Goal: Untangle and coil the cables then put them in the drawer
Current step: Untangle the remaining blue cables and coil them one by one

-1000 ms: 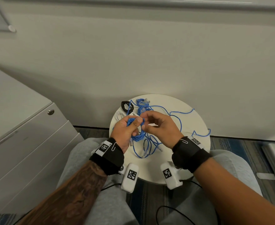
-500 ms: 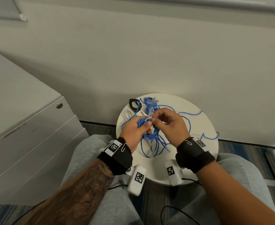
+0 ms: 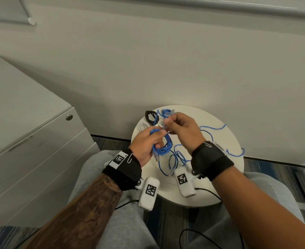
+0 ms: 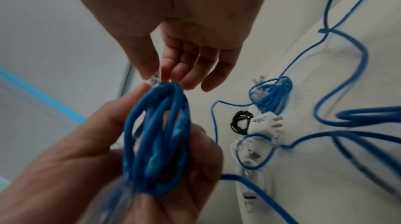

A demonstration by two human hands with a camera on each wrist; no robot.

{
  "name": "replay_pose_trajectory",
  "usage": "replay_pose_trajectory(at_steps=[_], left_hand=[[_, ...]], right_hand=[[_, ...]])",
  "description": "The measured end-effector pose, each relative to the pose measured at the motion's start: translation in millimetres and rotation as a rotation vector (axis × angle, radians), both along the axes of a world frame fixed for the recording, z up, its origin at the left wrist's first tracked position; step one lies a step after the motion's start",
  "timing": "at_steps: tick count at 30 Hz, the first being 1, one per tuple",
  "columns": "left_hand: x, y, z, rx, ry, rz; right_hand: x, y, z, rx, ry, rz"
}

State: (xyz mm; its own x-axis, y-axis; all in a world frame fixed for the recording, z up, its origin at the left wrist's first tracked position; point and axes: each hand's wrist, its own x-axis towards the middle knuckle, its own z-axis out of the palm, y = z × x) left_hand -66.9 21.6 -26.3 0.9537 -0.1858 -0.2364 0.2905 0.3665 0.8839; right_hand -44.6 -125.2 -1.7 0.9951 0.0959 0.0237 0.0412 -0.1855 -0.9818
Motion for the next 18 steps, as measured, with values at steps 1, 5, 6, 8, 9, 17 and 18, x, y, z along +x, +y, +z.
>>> replay_pose_trajectory(at_steps=[1,5,6,8,9,17,18], left_hand=[[1.8,3.3,0.9,0.007,-0.005,-0.005],[11.9,21.7,3.3,-0.068,-0.023,0.174],[15.5,27.1,2.8,-0.127,-0.005,0.254],[20.9,35.4,1.8,-0.22,0.006,0.384],[22.6,37.6,0.9,-0.244,0.005,0.423],[21.8,35.8,-4.0,-0.22,-0.018,0.516],[21.7,35.0,-4.6,-0.21,-0.031,0.515]], right_hand=[[3.4,4.1,2.2,-0.001,-0.013,-0.014],[15.3,23.5,-2.7,0.02,-0.006,-0.083],[20.6,26.4,-6.8,0.028,0.034,-0.119],[32.8,28.7,-15.7,0.03,0.155,-0.159],[38.9,29.5,-19.9,0.008,0.212,-0.143],[44.8,26.0,-10.4,0.189,0.255,-0.111],[41.3,17.6,-2.6,0.245,0.214,-0.159]])
